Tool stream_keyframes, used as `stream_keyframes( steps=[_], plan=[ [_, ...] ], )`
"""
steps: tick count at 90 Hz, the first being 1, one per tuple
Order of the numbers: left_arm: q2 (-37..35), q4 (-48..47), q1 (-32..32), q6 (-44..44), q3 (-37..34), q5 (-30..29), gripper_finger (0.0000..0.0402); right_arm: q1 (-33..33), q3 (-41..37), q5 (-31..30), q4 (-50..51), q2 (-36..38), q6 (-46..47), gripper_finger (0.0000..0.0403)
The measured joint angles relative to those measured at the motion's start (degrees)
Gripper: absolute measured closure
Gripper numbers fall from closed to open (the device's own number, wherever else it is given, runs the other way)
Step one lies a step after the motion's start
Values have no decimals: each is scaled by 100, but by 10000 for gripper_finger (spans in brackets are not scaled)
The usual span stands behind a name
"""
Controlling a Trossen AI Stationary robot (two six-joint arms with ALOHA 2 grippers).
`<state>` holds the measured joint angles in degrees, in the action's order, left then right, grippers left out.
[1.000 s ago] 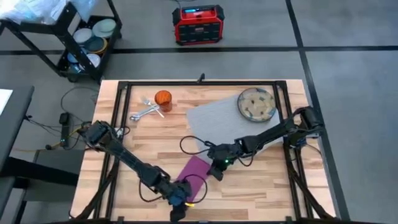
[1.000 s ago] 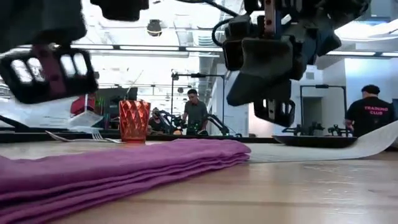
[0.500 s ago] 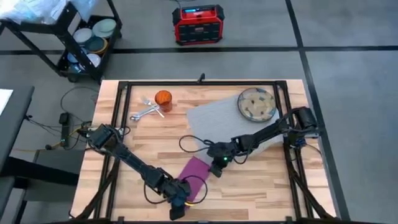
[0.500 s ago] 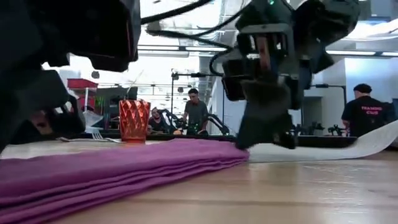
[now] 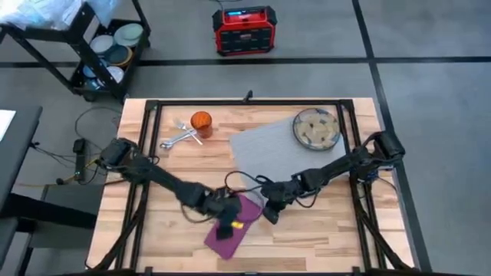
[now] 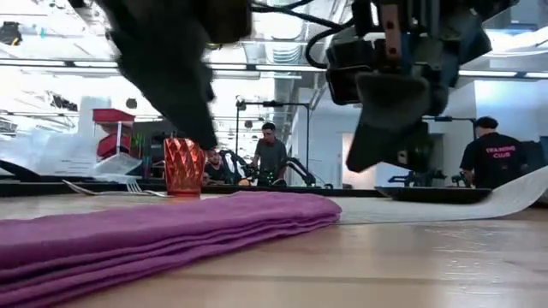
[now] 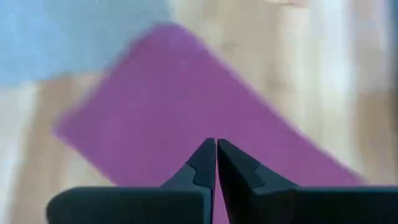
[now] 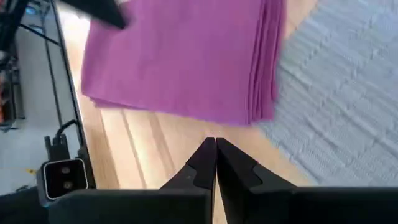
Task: Set table place
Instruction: Fold the purple napkin
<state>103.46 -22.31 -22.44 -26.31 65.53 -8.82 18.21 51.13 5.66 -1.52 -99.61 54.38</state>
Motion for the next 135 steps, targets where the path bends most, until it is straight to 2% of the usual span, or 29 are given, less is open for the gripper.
stream_keyframes(
  steps=[12,29,42,68,82,95,112,126,135],
  plan=[
    [-33,301,435,340,-222,167,401,178,0,-157,2,2,245,403],
    [-28,440,631,341,-668,1062,401,321,0,-363,201,2,435,403],
    [-60,283,501,6,-966,1347,401,355,0,-496,255,2,563,403],
    [-341,-759,-165,-626,-1405,1471,402,353,0,-545,232,2,563,403],
    [-799,-1415,-439,-1312,-1787,1502,402,353,0,-548,231,2,563,403],
    [-1358,-2221,-504,-2235,-2201,1335,401,353,0,-560,230,2,563,403],
    [-2146,-2835,-516,-3390,-2843,1285,402,355,2,-623,261,195,528,403],
    [-2841,-3223,-560,-3811,-3218,1272,402,352,2,-916,448,594,405,403],
    [-3286,-3490,-594,-3890,-3260,1274,402,282,7,-1407,1271,933,418,403]
  ],
)
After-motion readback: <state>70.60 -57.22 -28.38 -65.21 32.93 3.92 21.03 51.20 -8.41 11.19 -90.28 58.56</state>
